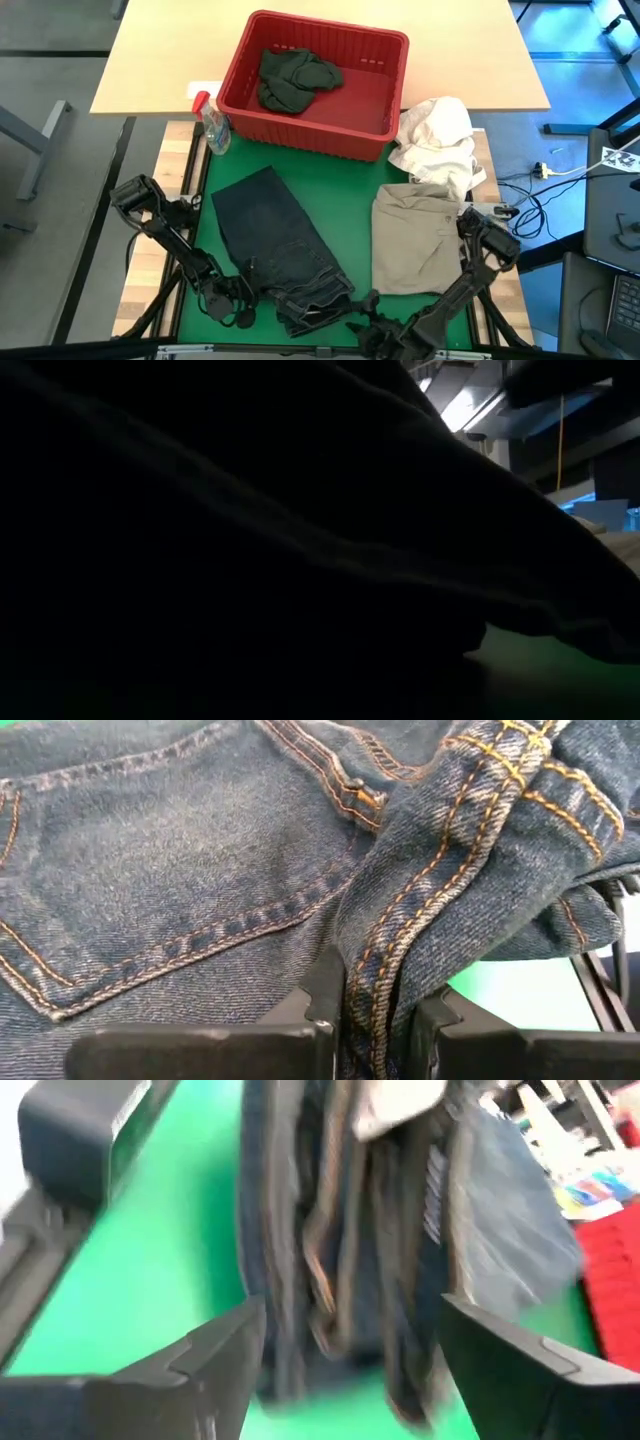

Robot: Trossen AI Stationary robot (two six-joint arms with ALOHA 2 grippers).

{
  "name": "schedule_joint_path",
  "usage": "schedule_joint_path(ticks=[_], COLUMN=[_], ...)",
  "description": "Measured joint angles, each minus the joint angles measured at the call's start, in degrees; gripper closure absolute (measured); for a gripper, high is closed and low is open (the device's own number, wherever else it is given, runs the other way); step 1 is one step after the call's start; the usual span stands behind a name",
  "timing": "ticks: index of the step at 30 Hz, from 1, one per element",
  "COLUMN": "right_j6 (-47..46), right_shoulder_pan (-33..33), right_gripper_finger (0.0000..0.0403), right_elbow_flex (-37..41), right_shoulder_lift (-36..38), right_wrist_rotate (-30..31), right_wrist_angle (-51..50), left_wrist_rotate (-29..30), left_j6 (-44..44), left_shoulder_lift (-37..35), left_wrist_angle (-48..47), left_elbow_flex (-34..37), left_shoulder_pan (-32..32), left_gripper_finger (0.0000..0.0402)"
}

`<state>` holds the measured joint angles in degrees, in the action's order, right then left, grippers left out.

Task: Fold Laundry from Bin
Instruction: Fold the blue pants

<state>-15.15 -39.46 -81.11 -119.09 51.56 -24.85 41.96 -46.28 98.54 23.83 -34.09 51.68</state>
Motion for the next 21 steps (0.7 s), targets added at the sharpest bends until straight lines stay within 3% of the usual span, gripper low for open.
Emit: schedule_joint_path(ticks=[5, 9, 16, 21], right_j6=[-13.0, -20.3, -20.0, -14.0], right_shoulder_pan=[-1.5, -1.4, 1.8, 5.2], right_gripper_finger=[0.0112, 0.0112, 0.0112, 0.0112], right_elbow_flex=[0.1, 0.4, 4.8, 9.9], right_shoulder_lift=[2.3, 2.7, 2.7, 2.7], right_wrist_rotate=[1.8, 0.0, -5.3, -12.5], right_wrist_angle=[-17.4, -24.1, -19.8, -4.4], left_wrist_rotate=[2.2, 5.0, 7.4, 12.9], left_j6=[-1.6, -3.1, -4.6, -5.2], left_shoulder_lift=[0.0, 0.0, 0.0, 0.0], left_wrist_angle=[0.8, 4.4, 10.6, 10.7], left_elbow_flex=[0.0, 0.0, 0.0, 0.0], left_shoulder_pan=[2.6, 4.4, 7.6, 10.4], left_gripper_finger=[0.0362, 0.0362, 0.0362, 0.0362])
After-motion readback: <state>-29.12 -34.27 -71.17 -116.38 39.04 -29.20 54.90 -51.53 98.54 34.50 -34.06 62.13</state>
